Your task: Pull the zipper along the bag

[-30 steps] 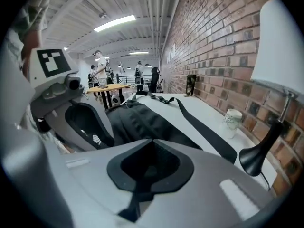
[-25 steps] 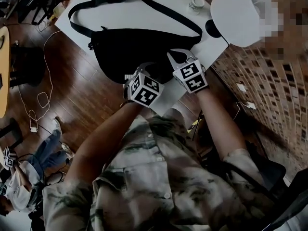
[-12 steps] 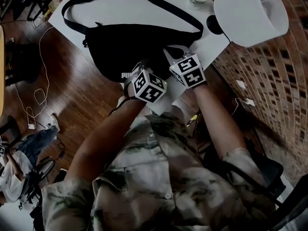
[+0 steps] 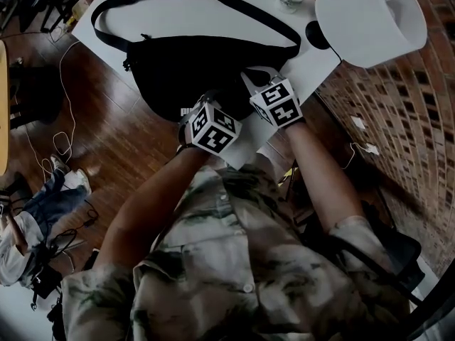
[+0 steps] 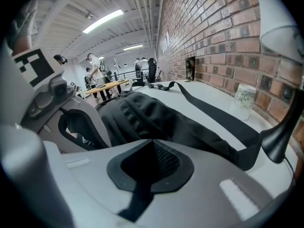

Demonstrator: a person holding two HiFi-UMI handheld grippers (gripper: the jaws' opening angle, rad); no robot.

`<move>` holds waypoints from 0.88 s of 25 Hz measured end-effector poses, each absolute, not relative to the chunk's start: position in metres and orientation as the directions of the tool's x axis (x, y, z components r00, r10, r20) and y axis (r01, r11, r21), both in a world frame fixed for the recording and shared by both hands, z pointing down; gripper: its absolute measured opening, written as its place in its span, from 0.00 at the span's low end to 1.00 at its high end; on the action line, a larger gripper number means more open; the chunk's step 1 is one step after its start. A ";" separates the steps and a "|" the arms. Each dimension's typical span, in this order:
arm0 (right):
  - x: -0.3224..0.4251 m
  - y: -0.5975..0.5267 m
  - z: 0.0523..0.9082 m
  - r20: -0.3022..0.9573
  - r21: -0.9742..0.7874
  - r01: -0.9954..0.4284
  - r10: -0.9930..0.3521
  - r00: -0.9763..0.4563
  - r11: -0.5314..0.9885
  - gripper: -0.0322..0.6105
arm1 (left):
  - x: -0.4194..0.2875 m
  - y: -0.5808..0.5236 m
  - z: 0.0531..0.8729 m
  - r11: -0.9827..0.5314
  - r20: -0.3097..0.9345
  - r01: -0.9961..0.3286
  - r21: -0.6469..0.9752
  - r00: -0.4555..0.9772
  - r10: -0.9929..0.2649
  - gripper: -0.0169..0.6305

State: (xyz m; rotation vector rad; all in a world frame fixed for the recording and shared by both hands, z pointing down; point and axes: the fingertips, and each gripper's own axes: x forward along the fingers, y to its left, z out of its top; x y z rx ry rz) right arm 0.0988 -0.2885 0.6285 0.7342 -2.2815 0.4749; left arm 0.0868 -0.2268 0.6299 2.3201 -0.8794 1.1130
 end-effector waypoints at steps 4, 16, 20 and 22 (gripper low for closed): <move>0.099 -0.289 0.632 0.715 -0.129 -0.626 -0.365 -0.596 0.769 0.06 | 0.075 -0.224 0.625 -0.704 0.797 -0.697 0.132 0.497 -0.343 0.07; 0.099 -0.289 0.638 0.764 -0.136 -0.648 -0.337 -0.550 0.750 0.06 | 0.048 -0.235 0.609 -0.716 0.768 -0.660 0.226 0.573 -0.286 0.07; 0.100 -0.290 0.639 0.776 -0.132 -0.667 -0.342 -0.530 0.733 0.06 | 0.034 -0.239 0.605 -0.722 0.760 -0.647 0.244 0.590 -0.272 0.07; 0.101 -0.290 0.639 0.781 -0.130 -0.676 -0.345 -0.521 0.725 0.06 | 0.028 -0.240 0.601 -0.728 0.753 -0.637 0.253 0.602 -0.265 0.07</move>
